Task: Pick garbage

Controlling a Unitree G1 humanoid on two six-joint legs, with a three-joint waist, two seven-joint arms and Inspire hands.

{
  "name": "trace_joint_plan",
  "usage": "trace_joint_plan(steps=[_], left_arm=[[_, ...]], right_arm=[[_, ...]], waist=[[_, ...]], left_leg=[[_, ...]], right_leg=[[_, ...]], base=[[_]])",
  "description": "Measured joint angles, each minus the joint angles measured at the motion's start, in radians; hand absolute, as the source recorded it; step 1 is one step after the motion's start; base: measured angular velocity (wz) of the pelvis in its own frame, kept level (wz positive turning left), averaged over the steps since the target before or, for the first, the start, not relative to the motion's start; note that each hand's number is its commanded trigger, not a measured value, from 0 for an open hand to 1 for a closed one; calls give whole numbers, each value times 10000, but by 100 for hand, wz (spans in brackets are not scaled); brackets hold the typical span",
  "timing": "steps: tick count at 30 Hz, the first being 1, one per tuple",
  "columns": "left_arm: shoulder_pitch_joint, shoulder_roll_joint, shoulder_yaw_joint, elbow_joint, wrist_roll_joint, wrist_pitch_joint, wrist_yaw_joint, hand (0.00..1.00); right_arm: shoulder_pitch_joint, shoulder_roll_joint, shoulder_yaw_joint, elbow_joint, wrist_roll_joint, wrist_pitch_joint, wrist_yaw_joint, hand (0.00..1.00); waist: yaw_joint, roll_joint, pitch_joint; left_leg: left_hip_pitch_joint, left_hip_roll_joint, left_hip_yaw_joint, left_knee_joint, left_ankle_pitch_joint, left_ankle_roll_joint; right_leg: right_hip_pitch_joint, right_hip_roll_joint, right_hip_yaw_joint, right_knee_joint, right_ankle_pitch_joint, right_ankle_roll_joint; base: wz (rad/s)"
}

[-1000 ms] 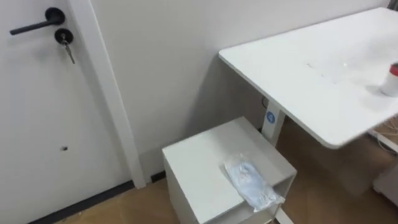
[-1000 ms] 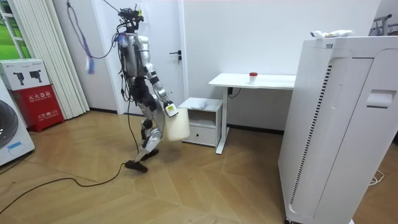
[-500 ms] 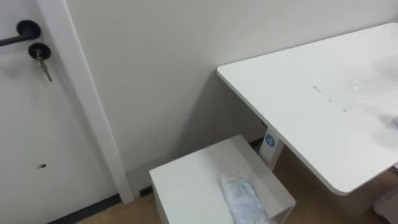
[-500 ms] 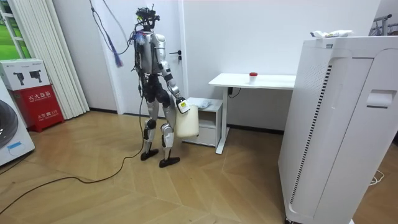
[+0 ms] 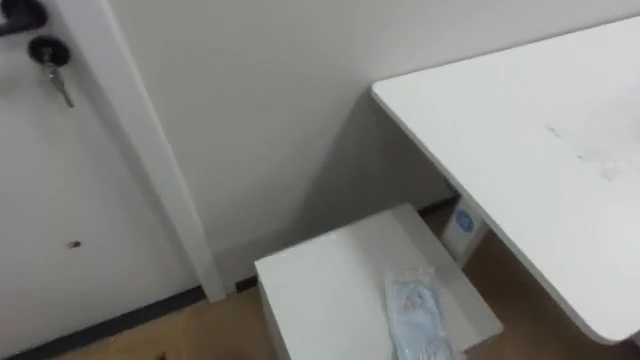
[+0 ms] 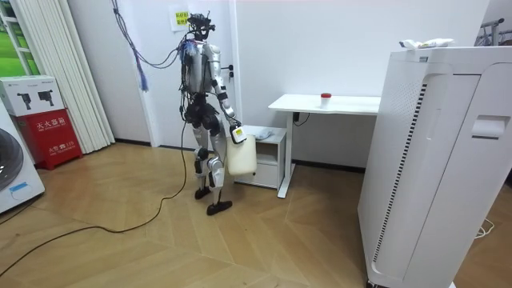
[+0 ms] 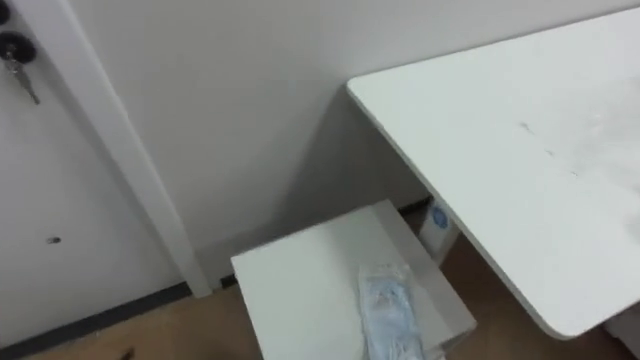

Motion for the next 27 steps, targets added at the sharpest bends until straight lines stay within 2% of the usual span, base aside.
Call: trace_joint_plan(steps=[2, 4, 6, 8, 11, 17, 20, 22, 24, 27], left_arm=[[-217, 45, 15, -89, -12, -35, 250, 0], [-634, -44, 6, -128, 5, -97, 260, 0], [-1056, -85, -15, -286, 15, -187, 466, 0], [-1281, -81, -39, -286, 15, -305, 691, 0], [-1599, -64, -189, -287, 9, -430, 906, 0], [-2263, -41, -873, -167, 23, -748, 1370, 0], [-2562, 4, -1053, -116, 44, -871, 1620, 0], [-2841, 68, -1223, -34, 22, -930, 1788, 0], [-3277, 189, -1580, 160, 5, -961, 1818, 0], [-3780, 192, -2065, 573, 1, -1009, 1817, 0]], right_arm=[[-77, -17, 52, -66, -21, 17, -2, 100], [-216, -3, 124, -61, -21, 21, -13, 100], [-548, -52, 190, 2, -15, 151, -23, 100], [-727, -56, 392, 0, -15, 236, 47, 100], [-1055, -73, 723, 41, -57, 209, 336, 100], [-1275, -72, 979, 38, -53, 125, 471, 100], [-1387, -73, 977, 4, -51, -47, 464, 100], [-1493, -75, 984, -23, -40, -117, 396, 100], [-1661, -67, 1091, -66, 7, -138, 287, 100], [-1846, -80, 1197, -66, 13, -211, 214, 100]], waist=[[-173, 98, 34], [-384, 289, 118], [-583, 494, 89], [-640, 530, 59], [-887, 520, 63], [-1211, 493, 106], [-1421, 559, 224], [-1510, 609, 343], [-1659, 700, 393], [-1731, 740, 453]], left_leg=[[39, -13, -3, -99, -2, -2], [-93, 25, -46, -117, -3, -3], [-246, 106, -36, -207, 17, -30], [-247, 155, 71, -241, 35, -54], [-431, 217, 219, -174, 43, -66], [-788, 247, 275, -71, 66, -33], [-983, 273, 379, -51, 64, -33], [-1161, 289, 459, -26, 65, -33], [-1606, 346, 535, 164, 60, -29], [-1886, 385, 581, 266, 60, -29]], right_leg=[[8, 38, -408, -43, 82, 25], [-124, 113, -519, -21, 78, 27], [-467, 200, -450, 194, 71, -44], [-727, 226, -417, 434, 49, -81], [-1100, 254, -357, 718, 75, -142], [-1552, 240, -336, 886, 93, -166], [-1768, 239, -338, 922, 99, -176], [-2014, 229, -343, 1061, 101, -180], [-2419, 233, -348, 1126, 114, -200], [-2748, 248, -265, 1217, 119, -209]], base=[[-22], [-5], [-18], [-28], [-21], [-2], [-8], [-14], [-8], [-9]])
